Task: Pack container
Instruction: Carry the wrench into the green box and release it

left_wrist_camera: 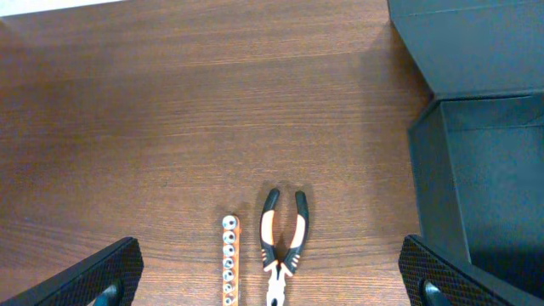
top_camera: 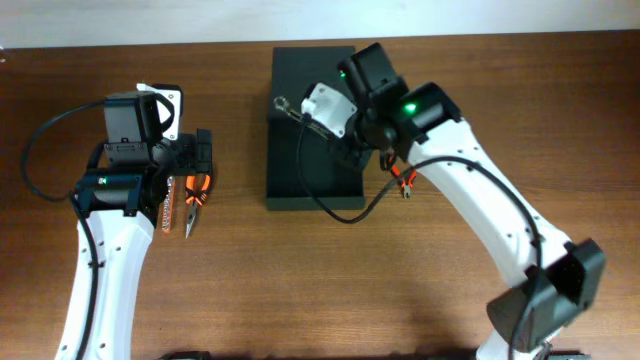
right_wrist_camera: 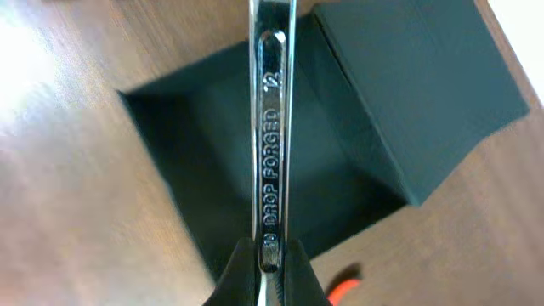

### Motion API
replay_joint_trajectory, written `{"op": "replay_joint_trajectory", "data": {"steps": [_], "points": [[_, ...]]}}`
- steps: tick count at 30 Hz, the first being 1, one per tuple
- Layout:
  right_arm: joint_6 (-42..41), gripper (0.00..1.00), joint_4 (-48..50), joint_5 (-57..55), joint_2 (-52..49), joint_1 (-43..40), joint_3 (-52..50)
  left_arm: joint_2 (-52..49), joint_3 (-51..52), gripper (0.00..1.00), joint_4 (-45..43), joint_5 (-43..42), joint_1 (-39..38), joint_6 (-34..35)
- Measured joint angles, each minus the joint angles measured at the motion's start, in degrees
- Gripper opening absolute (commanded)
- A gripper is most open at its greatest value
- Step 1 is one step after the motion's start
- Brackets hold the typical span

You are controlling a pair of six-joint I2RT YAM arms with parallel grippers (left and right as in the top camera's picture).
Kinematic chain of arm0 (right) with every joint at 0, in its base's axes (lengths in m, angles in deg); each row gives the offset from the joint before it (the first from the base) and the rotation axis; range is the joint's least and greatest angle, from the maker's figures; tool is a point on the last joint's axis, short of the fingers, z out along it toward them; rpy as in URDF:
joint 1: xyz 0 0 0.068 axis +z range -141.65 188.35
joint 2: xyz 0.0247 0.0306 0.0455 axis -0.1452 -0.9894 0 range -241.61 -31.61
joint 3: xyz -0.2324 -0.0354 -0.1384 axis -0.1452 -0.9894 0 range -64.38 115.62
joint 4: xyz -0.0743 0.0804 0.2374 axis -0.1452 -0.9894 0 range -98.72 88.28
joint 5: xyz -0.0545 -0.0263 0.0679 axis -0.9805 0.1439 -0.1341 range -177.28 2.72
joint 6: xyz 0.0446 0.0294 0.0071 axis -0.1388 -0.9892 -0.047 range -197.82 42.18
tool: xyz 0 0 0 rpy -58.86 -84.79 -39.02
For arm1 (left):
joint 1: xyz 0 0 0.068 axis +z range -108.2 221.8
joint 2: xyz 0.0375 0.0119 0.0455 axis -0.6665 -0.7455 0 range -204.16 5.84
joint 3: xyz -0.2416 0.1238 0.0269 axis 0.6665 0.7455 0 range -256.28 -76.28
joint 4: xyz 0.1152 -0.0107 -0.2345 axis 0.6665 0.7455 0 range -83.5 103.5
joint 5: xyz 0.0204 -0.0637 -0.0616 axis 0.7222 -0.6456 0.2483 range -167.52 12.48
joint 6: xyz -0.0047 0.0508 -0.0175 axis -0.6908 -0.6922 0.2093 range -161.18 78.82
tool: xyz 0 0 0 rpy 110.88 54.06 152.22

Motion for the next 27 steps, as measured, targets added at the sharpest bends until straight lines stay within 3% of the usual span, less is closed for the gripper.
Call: {"op": "replay_joint_trajectory", "data": {"steps": [14,27], "points": [[11.5,0.04,4.3,-3.4,-18.1,-1.2,0.0,0.0,0.0,0.99,0.0,0.0,0.0,0.0],[24.4,0.04,9.4,-11.9,-21.3,-1.2,0.0,0.0,0.0,0.99,0.0,0.0,0.0,0.0]]}}
